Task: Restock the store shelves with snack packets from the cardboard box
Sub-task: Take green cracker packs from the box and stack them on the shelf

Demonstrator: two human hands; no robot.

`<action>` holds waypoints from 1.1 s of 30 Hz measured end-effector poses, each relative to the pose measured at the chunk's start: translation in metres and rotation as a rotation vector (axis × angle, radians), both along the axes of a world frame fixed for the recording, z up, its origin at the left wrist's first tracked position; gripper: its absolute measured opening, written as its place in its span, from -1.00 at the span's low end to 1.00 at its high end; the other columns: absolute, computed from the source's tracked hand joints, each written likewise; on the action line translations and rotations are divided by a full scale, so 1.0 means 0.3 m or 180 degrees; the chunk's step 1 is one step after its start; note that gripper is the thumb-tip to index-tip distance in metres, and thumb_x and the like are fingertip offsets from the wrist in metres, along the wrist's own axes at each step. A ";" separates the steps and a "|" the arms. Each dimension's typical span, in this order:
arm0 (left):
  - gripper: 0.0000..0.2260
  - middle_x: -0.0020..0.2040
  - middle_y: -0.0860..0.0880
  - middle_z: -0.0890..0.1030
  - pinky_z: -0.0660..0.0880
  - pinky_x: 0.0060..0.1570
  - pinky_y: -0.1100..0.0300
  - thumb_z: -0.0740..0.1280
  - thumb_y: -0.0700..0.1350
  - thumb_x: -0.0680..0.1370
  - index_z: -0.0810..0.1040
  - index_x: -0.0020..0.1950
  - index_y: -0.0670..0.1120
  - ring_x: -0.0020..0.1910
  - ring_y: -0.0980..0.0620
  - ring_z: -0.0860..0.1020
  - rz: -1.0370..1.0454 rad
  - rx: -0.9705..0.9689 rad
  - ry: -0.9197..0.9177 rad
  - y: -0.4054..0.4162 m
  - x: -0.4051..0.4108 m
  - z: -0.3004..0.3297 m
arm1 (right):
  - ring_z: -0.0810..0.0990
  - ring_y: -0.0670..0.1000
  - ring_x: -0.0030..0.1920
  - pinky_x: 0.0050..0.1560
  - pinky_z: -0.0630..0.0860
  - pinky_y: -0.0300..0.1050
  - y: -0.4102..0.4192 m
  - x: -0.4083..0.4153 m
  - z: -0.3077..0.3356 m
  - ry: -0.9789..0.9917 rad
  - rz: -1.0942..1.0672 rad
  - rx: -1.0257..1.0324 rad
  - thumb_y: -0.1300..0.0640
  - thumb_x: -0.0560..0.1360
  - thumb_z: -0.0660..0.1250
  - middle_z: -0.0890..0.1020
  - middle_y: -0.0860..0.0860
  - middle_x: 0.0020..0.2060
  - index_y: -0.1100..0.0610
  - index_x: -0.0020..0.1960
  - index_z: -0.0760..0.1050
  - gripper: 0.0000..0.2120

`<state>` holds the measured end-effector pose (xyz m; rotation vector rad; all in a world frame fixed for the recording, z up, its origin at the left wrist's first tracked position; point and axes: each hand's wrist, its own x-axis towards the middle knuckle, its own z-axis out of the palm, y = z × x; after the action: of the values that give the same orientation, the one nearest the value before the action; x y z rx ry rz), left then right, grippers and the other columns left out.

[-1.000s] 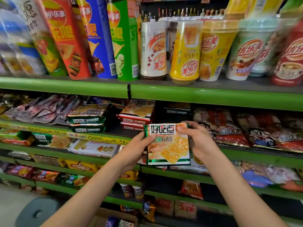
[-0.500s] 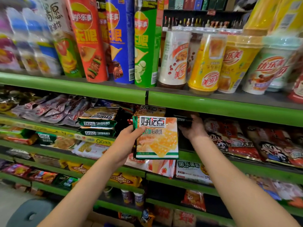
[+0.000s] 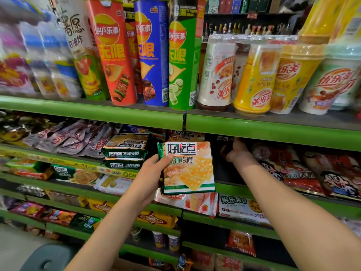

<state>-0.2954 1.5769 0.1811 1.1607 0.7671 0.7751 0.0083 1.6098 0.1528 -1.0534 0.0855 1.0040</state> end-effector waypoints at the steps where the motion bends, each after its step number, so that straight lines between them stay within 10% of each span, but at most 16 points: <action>1: -0.79 0.08 -0.06 0.73 0.65 -0.13 0.18 0.29 -0.05 0.65 0.59 0.23 -0.09 0.03 -0.04 0.71 0.0007 -0.0003 -0.0004 0.000 0.002 0.001 | 0.45 -0.05 -0.28 -0.56 0.45 -0.35 0.001 0.001 -0.001 -0.0128 0.0095 -0.0074 -0.03 0.61 0.29 0.49 -0.04 -0.19 0.05 -0.15 0.39 -0.79; 7: -0.77 0.12 -0.03 0.72 0.60 0.16 -0.02 0.30 -0.02 0.64 0.60 0.25 -0.05 0.12 -0.05 0.68 0.0056 -0.0072 0.0074 0.000 0.005 -0.007 | 0.56 0.17 0.16 0.08 0.56 0.12 -0.029 -0.010 0.028 -0.0505 -0.0106 -0.0040 0.10 0.63 0.29 0.53 0.17 0.32 0.12 0.14 0.49 -0.86; 13: -0.73 0.13 -0.05 0.72 0.58 0.05 0.10 0.30 -0.01 0.64 0.58 0.28 -0.08 0.12 -0.03 0.69 0.0056 -0.0136 -0.0071 0.023 -0.008 -0.025 | 0.52 0.23 0.13 -0.30 0.68 0.09 -0.236 -0.112 0.059 -0.0197 -0.0021 0.0477 0.29 0.59 0.28 0.49 0.20 0.21 0.17 0.00 0.48 -0.95; 26: -0.59 0.15 -0.03 0.71 0.53 0.23 -0.14 0.25 0.24 0.61 0.56 0.31 0.02 0.12 -0.09 0.68 0.0091 -0.0094 0.0124 0.010 0.079 -0.038 | 0.20 0.32 0.51 -0.08 0.63 0.24 -0.717 -0.248 -0.082 0.0096 0.0233 0.0555 0.24 0.37 0.39 0.31 0.27 0.45 0.21 0.01 0.45 -0.76; 33: -0.06 0.43 -0.07 0.52 0.37 0.40 -0.28 0.44 0.45 0.27 0.34 0.53 0.02 0.38 -0.17 0.50 0.0167 -0.0265 -0.0036 -0.028 0.120 -0.061 | 0.34 0.36 0.42 -0.15 0.65 0.25 -0.765 -0.274 -0.097 0.0408 0.0173 0.0830 0.30 0.41 0.34 0.33 0.33 0.41 0.28 0.18 0.44 -0.66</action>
<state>-0.2593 1.5683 0.1628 1.0642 0.8156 0.7854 -0.0740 1.3804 0.1237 -0.7568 0.0294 1.0993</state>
